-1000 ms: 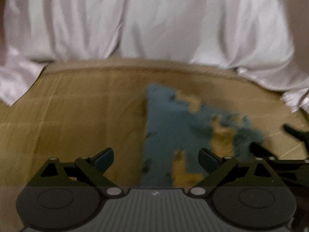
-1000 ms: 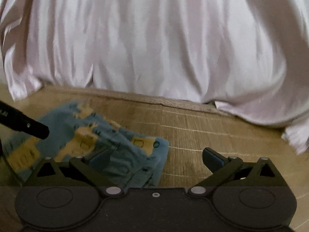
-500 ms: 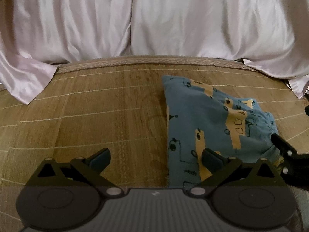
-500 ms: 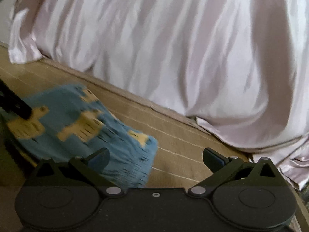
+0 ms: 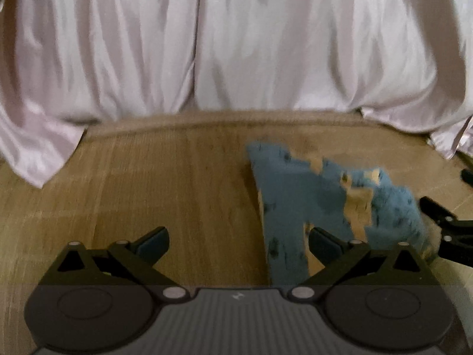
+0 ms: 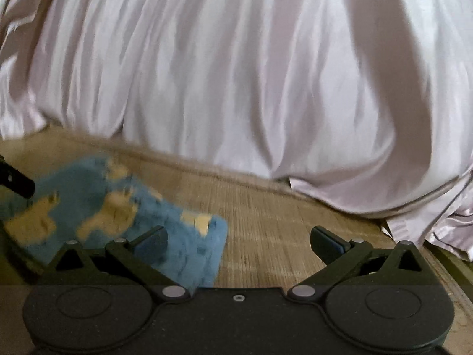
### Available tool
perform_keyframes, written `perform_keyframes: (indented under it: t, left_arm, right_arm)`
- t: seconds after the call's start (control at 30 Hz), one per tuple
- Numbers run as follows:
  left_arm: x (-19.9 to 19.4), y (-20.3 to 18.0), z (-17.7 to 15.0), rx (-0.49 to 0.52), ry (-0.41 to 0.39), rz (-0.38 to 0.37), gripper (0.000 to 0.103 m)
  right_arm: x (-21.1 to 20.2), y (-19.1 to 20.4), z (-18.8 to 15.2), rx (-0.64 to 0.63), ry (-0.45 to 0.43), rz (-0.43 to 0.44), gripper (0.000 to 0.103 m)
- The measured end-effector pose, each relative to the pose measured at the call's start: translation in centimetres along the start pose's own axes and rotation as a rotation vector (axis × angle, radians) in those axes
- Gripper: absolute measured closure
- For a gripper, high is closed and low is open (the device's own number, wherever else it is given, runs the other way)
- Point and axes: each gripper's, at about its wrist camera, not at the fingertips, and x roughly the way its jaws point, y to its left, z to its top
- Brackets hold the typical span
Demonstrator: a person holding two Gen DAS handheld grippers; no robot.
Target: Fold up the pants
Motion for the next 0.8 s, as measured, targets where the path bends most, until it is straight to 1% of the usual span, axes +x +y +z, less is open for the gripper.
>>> perform_keyframes:
  t: [0.07,0.13,0.2,0.27,0.33,0.4,0.43,0.47,0.57,0.63,0.67,0.8]
  left_arm:
    - [0.7,-0.2,1.4,0.011,-0.012,0.008,0.0]
    - [1.6,-0.9,2.8,0.045,-0.031,0.025,0.0]
    - [2.6,-1.7,3.8,0.083,-0.06,0.052,0.0]
    - [3.8,-2.3,4.4,0.11,-0.065,0.065,0.0]
    - [5.5,-2.9,4.6,0.149,-0.029,0.092,0.0]
    - [7.1,-3.2,4.4,0.183,0.018,0.14,0.0]
    - [7.4,-3.2,4.2,0.189,0.03,0.144,0.0]
    - [7.4,-3.1,4.0,0.188,0.031,0.142,0.0]
    - [6.1,-3.4,3.7,0.209,0.019,0.134,0.0]
    - [4.8,-3.7,3.3,0.235,0.008,0.159,0.0]
    - [4.2,-3.9,3.0,0.241,0.007,0.163,0.0]
    - [1.5,-4.4,1.5,0.207,0.003,0.11,0.0]
  right_arm:
    - [1.4,0.1,0.5,-0.006,-0.005,-0.006,0.001]
    - [3.1,0.4,1.0,-0.036,0.0,-0.007,0.001]
    - [4.6,0.8,1.3,-0.071,0.018,0.021,0.001]
    - [5.6,1.2,1.4,-0.107,0.045,0.043,0.001]
    - [6.2,1.6,1.1,-0.157,0.071,0.041,0.001]
    - [6.6,1.5,0.4,-0.196,0.082,-0.007,0.001]
    - [6.6,1.1,0.0,-0.186,0.084,-0.027,0.001]
    - [6.4,0.5,-0.2,-0.16,0.087,-0.043,0.001]
    - [4.6,-1.4,-0.4,-0.068,0.058,-0.021,0.001]
    - [2.9,-1.4,-0.3,-0.066,0.04,-0.042,0.001]
    - [2.2,-1.2,-0.1,-0.067,0.036,-0.037,0.001]
    - [0.0,0.1,0.6,-0.034,0.048,0.063,0.001]
